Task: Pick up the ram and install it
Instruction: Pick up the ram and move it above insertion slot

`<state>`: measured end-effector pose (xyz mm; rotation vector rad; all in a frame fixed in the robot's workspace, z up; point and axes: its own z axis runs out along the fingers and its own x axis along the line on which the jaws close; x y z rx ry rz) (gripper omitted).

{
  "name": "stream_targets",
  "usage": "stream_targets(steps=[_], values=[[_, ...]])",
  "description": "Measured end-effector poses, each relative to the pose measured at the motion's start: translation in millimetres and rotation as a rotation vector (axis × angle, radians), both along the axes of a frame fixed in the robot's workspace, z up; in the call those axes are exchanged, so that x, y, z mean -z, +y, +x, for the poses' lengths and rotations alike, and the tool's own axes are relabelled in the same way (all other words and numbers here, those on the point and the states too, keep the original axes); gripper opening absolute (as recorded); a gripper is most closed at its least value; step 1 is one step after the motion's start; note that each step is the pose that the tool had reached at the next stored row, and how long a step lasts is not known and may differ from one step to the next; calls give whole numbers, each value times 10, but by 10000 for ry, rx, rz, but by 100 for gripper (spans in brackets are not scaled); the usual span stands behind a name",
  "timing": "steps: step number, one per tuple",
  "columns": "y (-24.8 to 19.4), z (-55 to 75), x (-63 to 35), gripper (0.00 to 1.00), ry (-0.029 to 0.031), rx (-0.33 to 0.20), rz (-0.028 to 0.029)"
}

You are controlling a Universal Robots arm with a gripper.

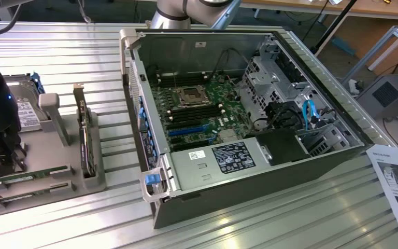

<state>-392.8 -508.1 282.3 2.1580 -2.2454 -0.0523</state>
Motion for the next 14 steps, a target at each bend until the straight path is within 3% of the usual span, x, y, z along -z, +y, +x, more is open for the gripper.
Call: stream_targets(steps=[14], values=[[0, 0, 26, 30, 0, -95, 0]])
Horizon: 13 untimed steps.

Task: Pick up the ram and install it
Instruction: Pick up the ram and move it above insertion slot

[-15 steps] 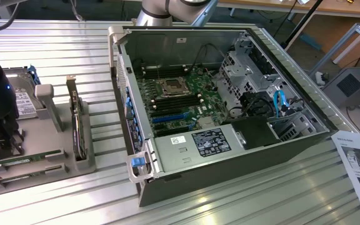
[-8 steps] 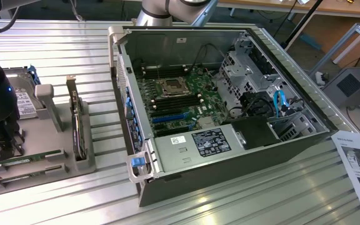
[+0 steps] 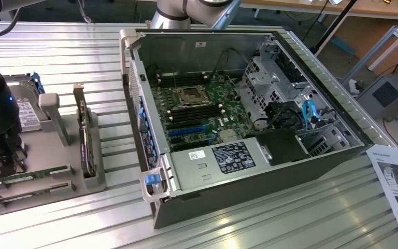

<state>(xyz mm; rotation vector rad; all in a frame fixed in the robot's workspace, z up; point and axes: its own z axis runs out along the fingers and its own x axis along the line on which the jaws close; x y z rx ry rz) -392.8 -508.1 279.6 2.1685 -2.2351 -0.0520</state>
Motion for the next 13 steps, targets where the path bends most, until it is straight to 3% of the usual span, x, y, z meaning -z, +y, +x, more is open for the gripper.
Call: stream_targets(steps=[5, 13], values=[[-6, 0, 3, 30, -2, -2, 2], [-88, 0, 19, 30, -2, -2, -12]])
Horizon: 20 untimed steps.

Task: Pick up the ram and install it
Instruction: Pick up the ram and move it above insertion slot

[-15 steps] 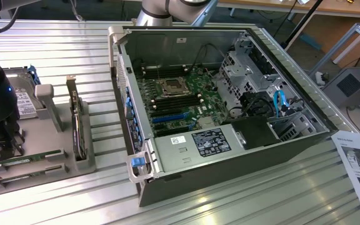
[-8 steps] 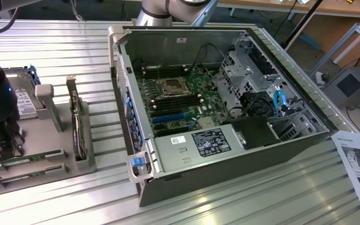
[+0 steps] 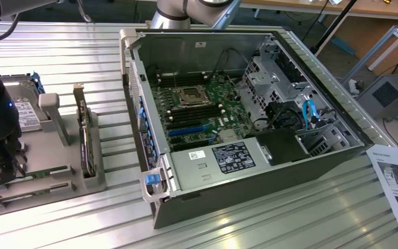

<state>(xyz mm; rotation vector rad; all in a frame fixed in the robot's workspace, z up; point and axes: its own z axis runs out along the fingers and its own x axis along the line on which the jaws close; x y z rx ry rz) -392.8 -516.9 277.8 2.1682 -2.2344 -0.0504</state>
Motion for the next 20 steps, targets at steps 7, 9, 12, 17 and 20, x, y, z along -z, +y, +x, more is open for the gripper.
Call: stream_targets(steps=[7, 9, 12, 17, 20], values=[[-29, 0, 84, 30, 1, -10, 0], [-34, 0, 107, 30, 2, -14, -1], [-43, -1, 139, 30, 2, -19, -1], [-56, -1, 192, 30, 2, -30, -1], [-63, -1, 220, 30, 2, -37, -1]])
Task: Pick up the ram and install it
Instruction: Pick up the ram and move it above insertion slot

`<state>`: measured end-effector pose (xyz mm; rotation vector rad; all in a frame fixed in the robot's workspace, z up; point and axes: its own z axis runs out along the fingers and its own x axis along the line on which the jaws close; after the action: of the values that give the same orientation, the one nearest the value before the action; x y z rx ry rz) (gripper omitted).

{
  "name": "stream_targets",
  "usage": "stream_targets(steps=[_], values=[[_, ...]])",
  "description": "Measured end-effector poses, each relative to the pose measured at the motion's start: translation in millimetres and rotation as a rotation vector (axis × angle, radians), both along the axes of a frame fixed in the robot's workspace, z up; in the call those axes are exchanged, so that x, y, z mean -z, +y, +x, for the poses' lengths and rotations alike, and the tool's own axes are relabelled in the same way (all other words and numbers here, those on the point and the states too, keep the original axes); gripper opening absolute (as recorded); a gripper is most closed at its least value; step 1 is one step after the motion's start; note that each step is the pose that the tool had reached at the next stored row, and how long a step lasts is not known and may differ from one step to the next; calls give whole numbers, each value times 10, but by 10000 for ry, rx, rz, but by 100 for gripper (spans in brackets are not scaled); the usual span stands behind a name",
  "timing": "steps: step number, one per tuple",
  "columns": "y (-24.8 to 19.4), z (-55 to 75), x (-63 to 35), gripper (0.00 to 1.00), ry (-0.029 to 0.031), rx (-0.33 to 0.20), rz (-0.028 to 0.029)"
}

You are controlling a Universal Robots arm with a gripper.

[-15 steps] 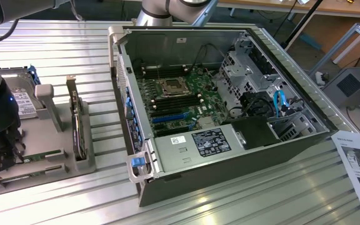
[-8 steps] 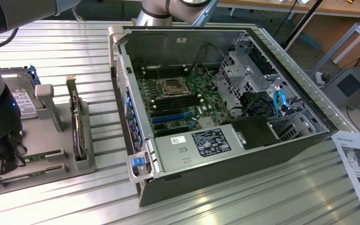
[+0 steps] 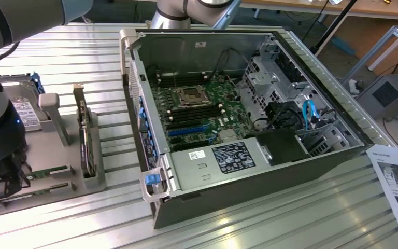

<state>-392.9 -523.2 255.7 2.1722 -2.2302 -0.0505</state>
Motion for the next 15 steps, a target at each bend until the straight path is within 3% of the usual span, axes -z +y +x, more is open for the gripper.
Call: stream_targets(steps=[15], values=[[-29, 0, 141, 30, 1, -86, -1]])
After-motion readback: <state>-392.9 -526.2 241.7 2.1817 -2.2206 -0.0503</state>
